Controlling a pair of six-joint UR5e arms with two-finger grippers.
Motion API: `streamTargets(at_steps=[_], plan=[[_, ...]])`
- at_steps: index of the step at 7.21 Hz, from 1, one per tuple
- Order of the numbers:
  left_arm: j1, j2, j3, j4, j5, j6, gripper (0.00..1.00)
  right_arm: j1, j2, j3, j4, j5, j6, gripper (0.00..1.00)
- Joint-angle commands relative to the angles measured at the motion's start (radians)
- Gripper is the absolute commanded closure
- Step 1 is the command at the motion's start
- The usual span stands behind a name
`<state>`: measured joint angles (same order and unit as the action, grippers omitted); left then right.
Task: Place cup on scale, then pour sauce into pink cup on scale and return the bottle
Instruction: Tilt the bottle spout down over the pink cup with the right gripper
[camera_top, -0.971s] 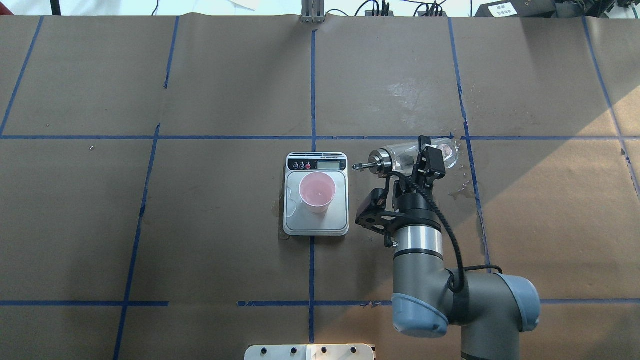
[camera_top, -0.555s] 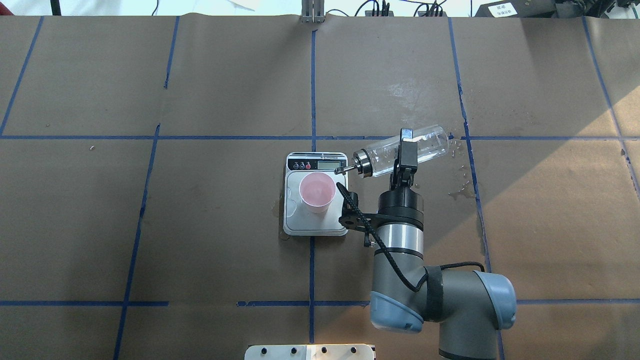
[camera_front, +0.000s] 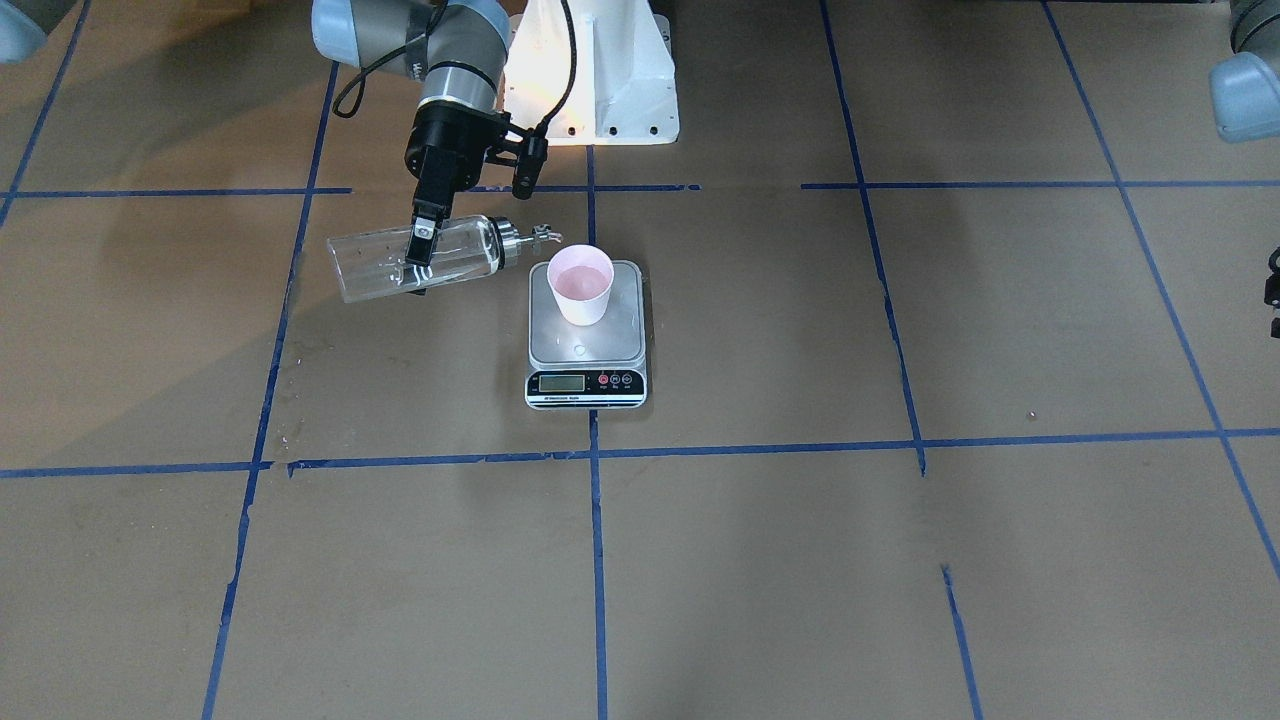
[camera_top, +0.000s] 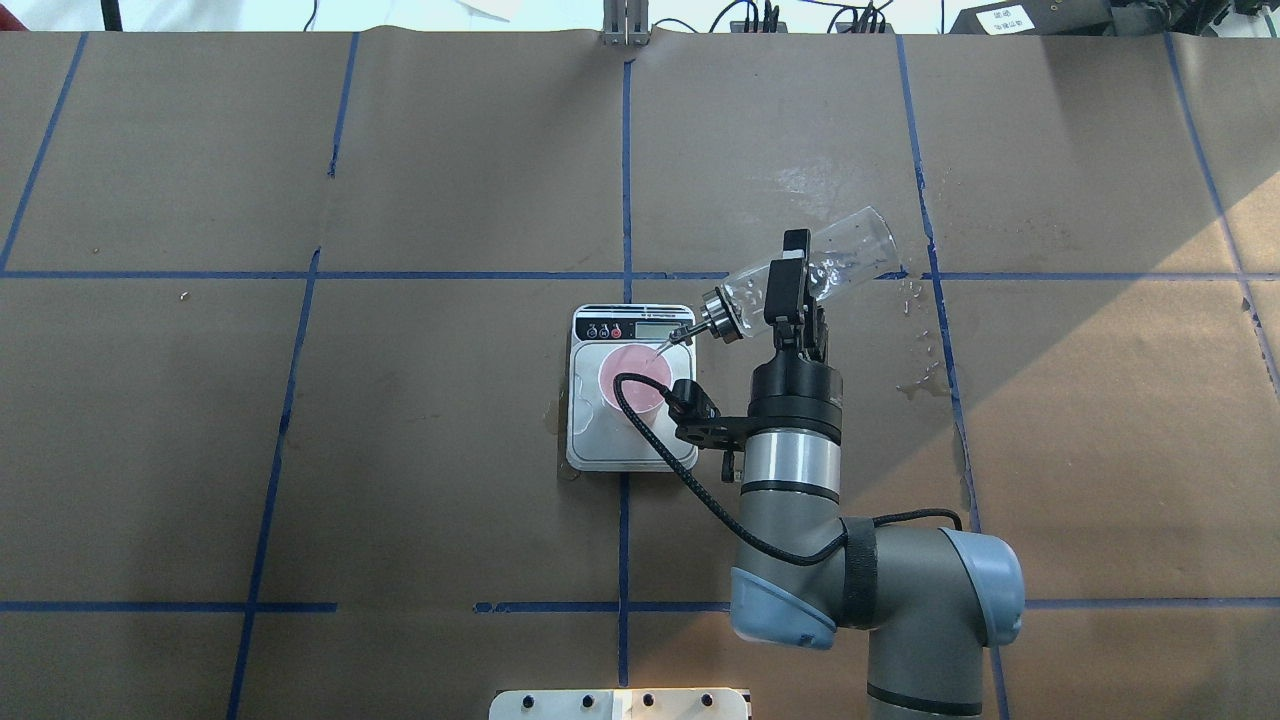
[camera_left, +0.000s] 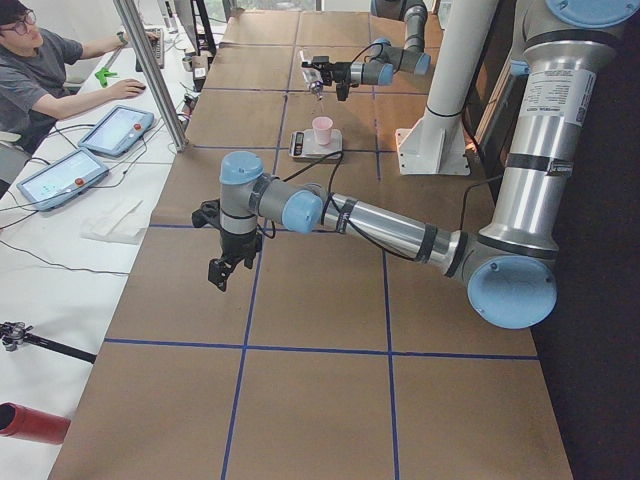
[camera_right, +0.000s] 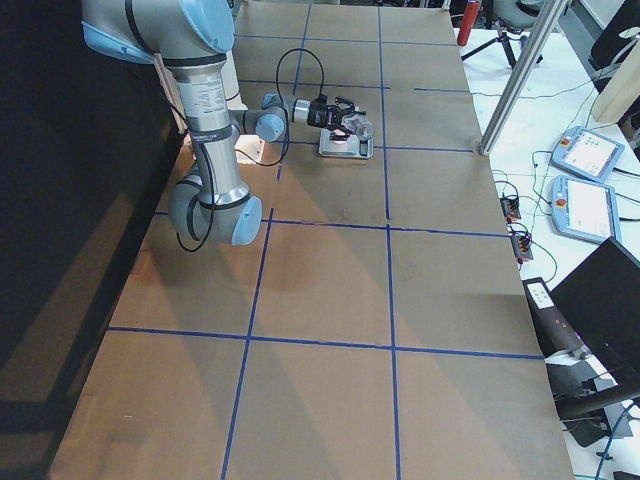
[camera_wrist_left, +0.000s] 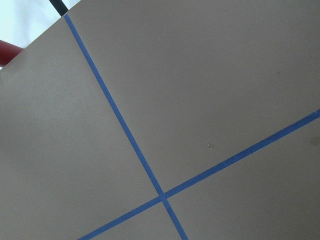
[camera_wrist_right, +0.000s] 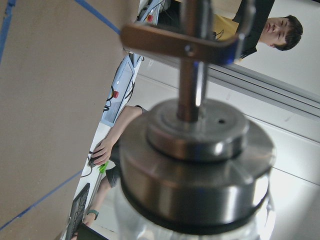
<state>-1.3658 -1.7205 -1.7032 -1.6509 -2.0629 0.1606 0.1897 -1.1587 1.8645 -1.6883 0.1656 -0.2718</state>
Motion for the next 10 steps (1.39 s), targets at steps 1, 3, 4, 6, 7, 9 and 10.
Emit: streamTargets(at_steps=[1,3,4,6,7,9,10], plan=[[-0.007,0.001,0.014,-0.024,0.0,-0.001,0.0,0.005,0.001,-0.01,-0.001,-0.049,-0.157,1.0],[-0.01,0.001,0.014,-0.026,0.0,-0.001,0.0,0.008,0.004,-0.008,0.001,-0.063,-0.265,1.0],[-0.01,0.001,0.014,-0.026,0.0,-0.001,0.0,0.008,0.007,-0.008,0.001,-0.063,-0.27,1.0],[-0.01,0.001,0.008,-0.026,0.0,-0.001,0.0,0.008,0.011,-0.007,0.018,-0.052,-0.247,1.0],[-0.01,0.001,0.004,-0.026,0.0,-0.003,0.0,0.008,0.007,-0.014,0.044,-0.048,-0.172,1.0],[-0.01,0.001,0.001,-0.026,0.0,-0.003,0.0,0.005,-0.007,-0.027,0.052,0.004,0.074,1.0],[-0.01,0.001,0.001,-0.024,0.0,-0.004,0.0,0.001,-0.006,-0.056,0.052,0.006,0.201,1.0]])
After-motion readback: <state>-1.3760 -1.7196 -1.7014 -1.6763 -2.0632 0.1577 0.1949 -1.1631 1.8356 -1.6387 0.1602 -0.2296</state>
